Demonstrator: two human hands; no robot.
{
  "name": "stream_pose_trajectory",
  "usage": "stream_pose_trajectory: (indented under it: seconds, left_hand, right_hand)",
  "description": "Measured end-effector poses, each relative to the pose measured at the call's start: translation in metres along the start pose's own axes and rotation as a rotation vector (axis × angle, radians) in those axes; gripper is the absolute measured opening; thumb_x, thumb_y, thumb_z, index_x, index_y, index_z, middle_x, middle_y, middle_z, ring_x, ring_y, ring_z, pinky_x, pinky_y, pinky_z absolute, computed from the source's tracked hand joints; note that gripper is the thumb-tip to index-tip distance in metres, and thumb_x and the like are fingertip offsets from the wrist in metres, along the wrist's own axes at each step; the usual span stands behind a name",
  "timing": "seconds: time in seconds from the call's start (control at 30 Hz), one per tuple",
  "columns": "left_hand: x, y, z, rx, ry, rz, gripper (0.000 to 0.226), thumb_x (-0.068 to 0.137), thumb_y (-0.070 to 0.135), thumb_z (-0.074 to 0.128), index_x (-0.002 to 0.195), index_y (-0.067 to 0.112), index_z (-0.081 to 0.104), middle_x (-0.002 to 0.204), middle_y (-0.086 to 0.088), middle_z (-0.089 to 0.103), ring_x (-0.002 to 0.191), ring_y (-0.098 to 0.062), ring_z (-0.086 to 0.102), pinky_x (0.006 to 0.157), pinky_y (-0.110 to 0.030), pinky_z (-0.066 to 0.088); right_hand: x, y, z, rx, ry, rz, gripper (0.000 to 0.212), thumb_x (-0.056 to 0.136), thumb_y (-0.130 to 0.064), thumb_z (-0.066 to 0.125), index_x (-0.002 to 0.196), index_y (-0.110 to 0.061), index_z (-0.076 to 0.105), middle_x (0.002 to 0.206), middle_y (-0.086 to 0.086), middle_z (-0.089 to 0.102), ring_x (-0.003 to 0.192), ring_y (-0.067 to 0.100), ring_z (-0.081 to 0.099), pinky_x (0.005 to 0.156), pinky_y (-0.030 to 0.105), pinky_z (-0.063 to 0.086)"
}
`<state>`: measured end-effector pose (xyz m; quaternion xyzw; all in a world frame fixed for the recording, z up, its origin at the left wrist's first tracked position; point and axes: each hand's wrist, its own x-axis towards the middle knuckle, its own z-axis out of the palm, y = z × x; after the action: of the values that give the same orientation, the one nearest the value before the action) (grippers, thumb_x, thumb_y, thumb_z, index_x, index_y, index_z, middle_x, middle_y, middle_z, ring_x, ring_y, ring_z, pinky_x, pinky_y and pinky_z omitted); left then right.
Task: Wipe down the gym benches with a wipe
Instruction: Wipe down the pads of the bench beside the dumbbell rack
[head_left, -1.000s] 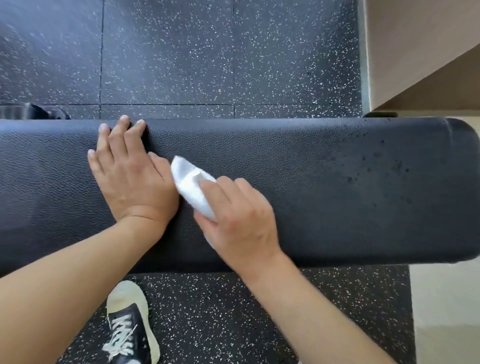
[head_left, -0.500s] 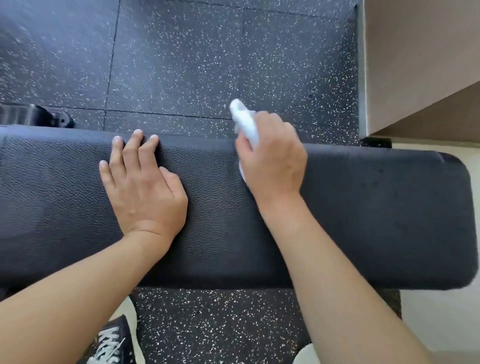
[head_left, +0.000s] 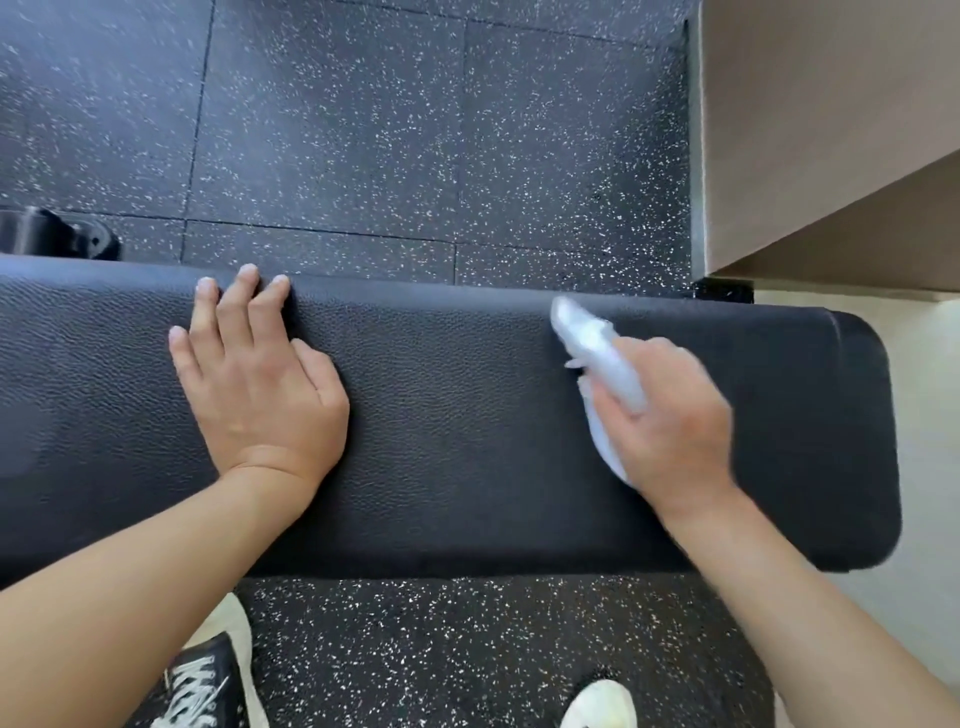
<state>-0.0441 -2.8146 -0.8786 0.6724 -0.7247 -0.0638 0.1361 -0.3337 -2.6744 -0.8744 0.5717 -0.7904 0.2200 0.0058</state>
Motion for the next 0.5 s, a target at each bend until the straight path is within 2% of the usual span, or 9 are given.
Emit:
stream_pose_trajectory:
  seconds: [0.07, 0.13, 0.2, 0.37, 0.5]
  left_hand:
    - [0.001, 0.000, 0.001, 0.002, -0.005, 0.008, 0.057, 0.093, 0.026, 0.040, 0.149, 0.016, 0.043, 0.164, -0.006, 0.038, 0.157, -0.035, 0.023, 0.127, -0.060, 0.014]
    - [0.000, -0.002, 0.003, 0.002, -0.012, 0.013, 0.057, 0.093, 0.026, 0.041, 0.149, 0.016, 0.043, 0.164, -0.006, 0.038, 0.157, -0.035, 0.023, 0.127, -0.061, 0.014]
    - [0.000, -0.004, 0.002, 0.008, -0.020, 0.006, 0.058, 0.093, 0.027, 0.040, 0.149, 0.016, 0.043, 0.164, -0.007, 0.038, 0.158, -0.035, 0.022, 0.126, -0.061, 0.014]
    - [0.001, 0.001, -0.003, 0.018, -0.065, -0.012, 0.058, 0.094, 0.027, 0.039, 0.150, 0.016, 0.044, 0.166, -0.006, 0.037, 0.159, -0.035, 0.020, 0.127, -0.060, 0.013]
    - [0.002, 0.005, -0.008, 0.011, -0.089, -0.022, 0.059, 0.093, 0.026, 0.037, 0.151, 0.015, 0.046, 0.166, -0.006, 0.037, 0.159, -0.035, 0.021, 0.127, -0.060, 0.013]
  right_hand:
    - [0.000, 0.016, -0.002, -0.057, 0.018, 0.220, 0.028, 0.098, -0.040, 0.053, 0.110, -0.021, 0.069, 0.095, -0.002, 0.064, 0.090, 0.031, 0.060, 0.072, 0.043, 0.047]
    - [0.007, -0.002, 0.007, -0.123, 0.075, 0.388, 0.024, 0.096, -0.037, 0.050, 0.104, -0.021, 0.066, 0.094, -0.001, 0.063, 0.087, 0.030, 0.057, 0.067, 0.043, 0.042]
    - [0.019, -0.043, 0.022, -0.130, 0.100, 0.445, 0.024, 0.093, -0.038, 0.050, 0.105, -0.022, 0.065, 0.096, -0.001, 0.062, 0.087, 0.030, 0.056, 0.066, 0.043, 0.039]
    - [0.065, -0.157, 0.066, 0.011, -0.005, 0.141, 0.023, 0.091, -0.032, 0.063, 0.106, -0.015, 0.067, 0.089, 0.003, 0.061, 0.079, 0.027, 0.055, 0.060, 0.039, 0.042]
    - [0.100, -0.190, 0.076, 0.070, -0.175, -0.041, 0.023, 0.095, -0.037, 0.066, 0.102, -0.015, 0.065, 0.093, 0.002, 0.064, 0.083, 0.029, 0.059, 0.063, 0.038, 0.041]
